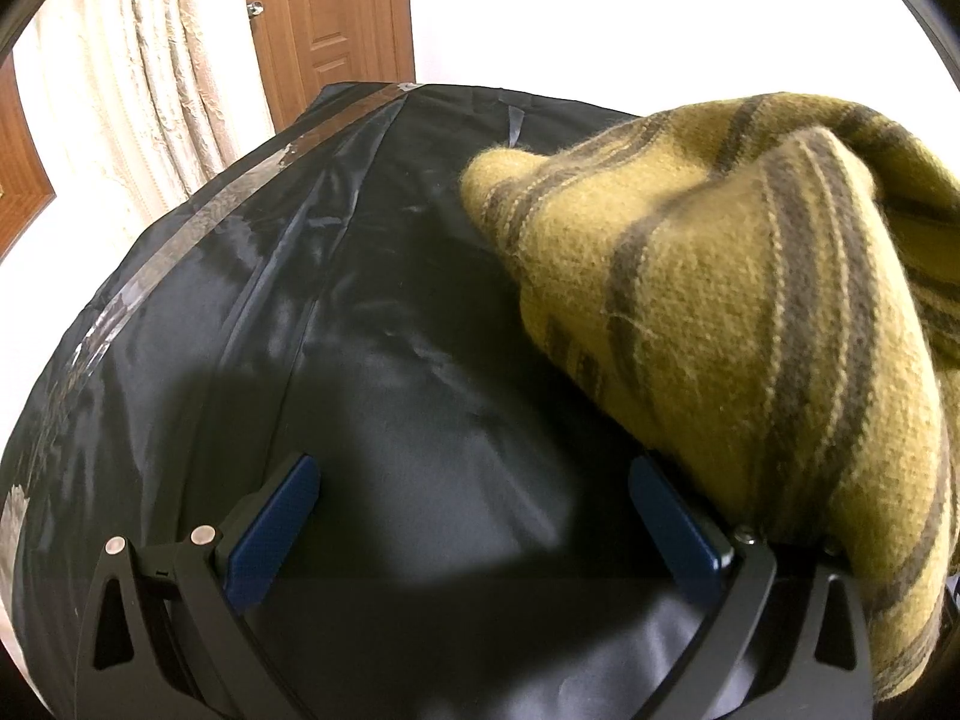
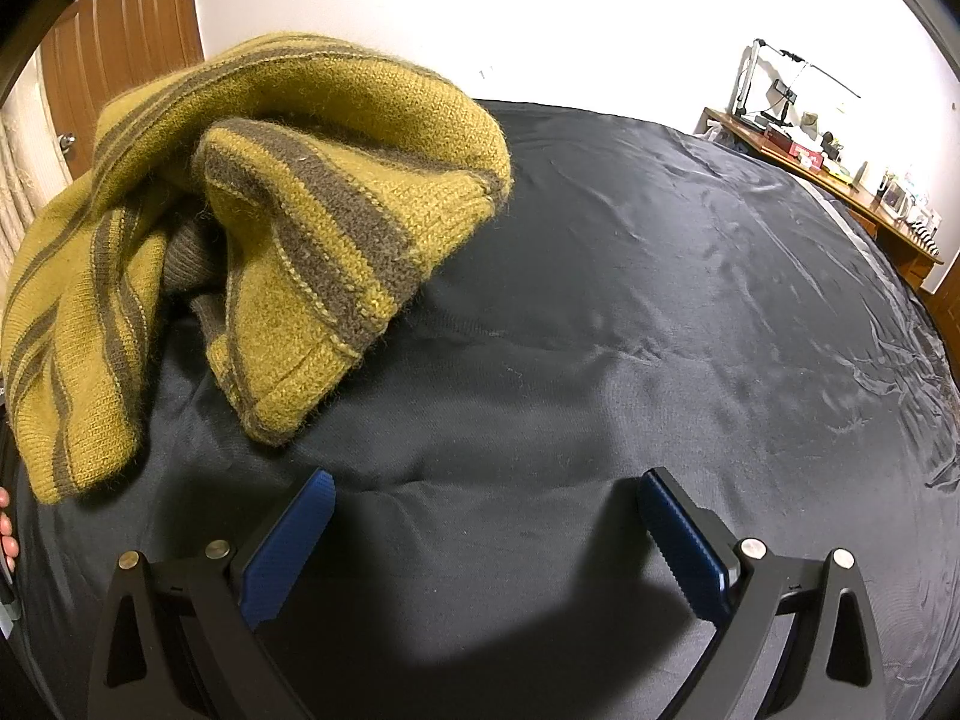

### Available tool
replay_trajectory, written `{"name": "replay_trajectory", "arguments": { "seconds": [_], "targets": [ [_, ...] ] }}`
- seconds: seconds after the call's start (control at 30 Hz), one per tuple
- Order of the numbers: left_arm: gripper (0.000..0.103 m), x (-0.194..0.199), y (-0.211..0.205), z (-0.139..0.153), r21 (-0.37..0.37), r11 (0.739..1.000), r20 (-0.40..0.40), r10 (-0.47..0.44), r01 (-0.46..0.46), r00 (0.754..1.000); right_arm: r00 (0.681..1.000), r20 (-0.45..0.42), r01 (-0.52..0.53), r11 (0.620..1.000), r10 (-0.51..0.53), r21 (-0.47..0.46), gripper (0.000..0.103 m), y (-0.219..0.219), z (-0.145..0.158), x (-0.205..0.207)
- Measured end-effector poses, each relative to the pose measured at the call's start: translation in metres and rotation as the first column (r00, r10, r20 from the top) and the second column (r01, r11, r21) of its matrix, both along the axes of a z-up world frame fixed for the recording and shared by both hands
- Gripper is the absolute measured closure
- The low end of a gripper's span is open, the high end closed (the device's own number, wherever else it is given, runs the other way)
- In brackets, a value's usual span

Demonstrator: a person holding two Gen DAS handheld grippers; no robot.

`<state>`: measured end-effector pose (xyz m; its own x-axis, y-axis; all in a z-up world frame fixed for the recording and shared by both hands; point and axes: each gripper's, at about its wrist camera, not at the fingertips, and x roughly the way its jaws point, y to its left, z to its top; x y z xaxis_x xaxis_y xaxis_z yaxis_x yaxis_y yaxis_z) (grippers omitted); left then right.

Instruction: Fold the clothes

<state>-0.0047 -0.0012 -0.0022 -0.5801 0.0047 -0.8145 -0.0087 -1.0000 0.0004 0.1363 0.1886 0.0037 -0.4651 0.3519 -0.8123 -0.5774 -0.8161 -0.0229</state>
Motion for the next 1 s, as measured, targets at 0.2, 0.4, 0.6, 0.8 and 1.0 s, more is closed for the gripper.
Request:
{"name": "replay_trajectory", "arguments": {
  "seconds": [0.2, 0.4, 0.6, 0.8, 1.0],
  "targets": [
    [0.000, -0.0001, 0.0009, 0.0002, -0.001, 1.000, 0.000, 0.002, -0.002, 1.000, 1.000, 0.000, 0.001, 1.000, -0.001, 0.000, 0.000, 0.0007, -0.0003, -0.0001],
    [0.000, 0.0008, 0.0006, -0.0006, 0.000, 1.000, -0.001, 0.000, 0.000, 1.000, 1.000, 0.000, 0.001, 1.000, -0.001, 0.000, 0.000, 0.0011, -0.0005, -0.0007],
    [0.000, 0.0011, 0.0003, 0.0000, 0.001, 1.000, -0.001, 0.000, 0.000, 1.000, 1.000, 0.000, 0.001, 1.000, -0.001, 0.000, 0.000, 0.0013, -0.0007, -0.0010],
    [0.000, 0.0007, 0.0014, 0.0002, 0.000, 1.000, 0.000, 0.001, -0.001, 1.000, 1.000, 0.000, 0.001, 1.000, -0.001, 0.000, 0.000, 0.0011, -0.0006, -0.0008],
    [0.000, -0.0001, 0.0014, 0.0005, 0.001, 1.000, 0.000, -0.001, 0.001, 1.000, 1.000, 0.000, 0.001, 1.000, -0.001, 0.000, 0.000, 0.0009, -0.0005, -0.0007]
  ]
}}
